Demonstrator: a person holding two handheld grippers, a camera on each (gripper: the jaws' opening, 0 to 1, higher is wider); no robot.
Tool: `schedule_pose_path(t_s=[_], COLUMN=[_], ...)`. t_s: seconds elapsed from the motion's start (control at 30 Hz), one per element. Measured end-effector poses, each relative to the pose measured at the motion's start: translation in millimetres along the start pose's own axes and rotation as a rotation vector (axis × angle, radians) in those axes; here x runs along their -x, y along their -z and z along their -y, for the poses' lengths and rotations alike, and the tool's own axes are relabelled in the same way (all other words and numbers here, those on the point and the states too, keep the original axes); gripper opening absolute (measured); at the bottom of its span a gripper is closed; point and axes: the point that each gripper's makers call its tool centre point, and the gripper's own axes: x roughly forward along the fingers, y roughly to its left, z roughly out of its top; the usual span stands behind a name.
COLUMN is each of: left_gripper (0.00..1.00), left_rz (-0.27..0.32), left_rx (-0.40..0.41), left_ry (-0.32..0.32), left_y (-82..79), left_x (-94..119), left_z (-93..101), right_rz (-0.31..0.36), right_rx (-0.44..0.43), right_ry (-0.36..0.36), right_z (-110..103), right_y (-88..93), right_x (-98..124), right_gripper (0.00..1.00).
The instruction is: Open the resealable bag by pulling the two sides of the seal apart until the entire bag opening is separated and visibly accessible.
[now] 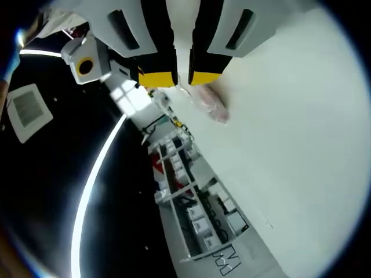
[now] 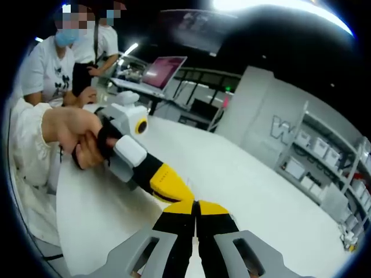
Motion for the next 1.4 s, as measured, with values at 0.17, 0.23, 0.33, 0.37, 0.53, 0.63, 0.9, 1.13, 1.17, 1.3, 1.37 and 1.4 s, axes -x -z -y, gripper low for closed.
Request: schedule_pose_path(t_s=[0.17,0.23,0.33,0.37,0.53,0.63,0.9,1.13,1.17,1.3,1.37,1.4], left_gripper=[0.07,0.04,0.02,0.02,0.02,0.02,0.02,0.02,0.02,0.02,0.02,0.02], left_rz=[0.001,0.002,0.003,0.004,0.004,0.0,-0.002,0.005,0.006,0.007,0.008,0.009], left_rx=[0.009,0.006,-0.013,-0.016,-0.028,-0.035,-0.029,-0.025,-0.024,-0.026,-0.026,-0.025], left_ry=[0.006,0.013,0.015,0.017,0.021,0.021,0.015,0.011,0.012,0.011,0.01,0.01], left_y=[-0.9,-0.8,0.2,0.1,-1.2,0.3,0.6,-0.1,-0.2,0.0,-0.1,-0.2], left_x=[-1.1,-1.3,-1.1,-1.1,-0.9,-0.8,-0.2,-0.2,-0.2,-0.3,-0.5,-0.5], left_z=[0.7,2.2,4.0,4.5,4.7,5.0,3.5,2.4,2.5,2.4,1.8,1.7], right_rz=[0.004,0.005,0.003,0.004,0.003,0.0,0.011,0.012,0.012,0.015,0.014,0.015], right_rx=[-0.006,-0.008,-0.008,-0.007,-0.007,-0.007,0.003,0.021,0.024,0.011,0.004,-0.015], right_ry=[-0.008,-0.009,-0.013,-0.011,-0.006,-0.001,-0.004,-0.014,-0.014,-0.022,-0.023,-0.022], right_z=[-1.1,-1.5,-2.8,-2.5,-1.1,0.7,-0.7,-2.9,-3.0,-2.8,-2.5,-2.0], right_y=[-0.8,-0.7,-0.5,-0.5,0.4,2.0,3.0,4.1,4.3,4.8,5.6,6.0], right_x=[0.3,0.2,-0.3,-0.3,0.7,1.3,0.5,-1.1,-1.1,-0.9,-0.9,-1.0], right_gripper=[0.0,0.0,0.0,0.0,0.0,0.0,0.0,0.0,0.0,0.0,0.01,0.03])
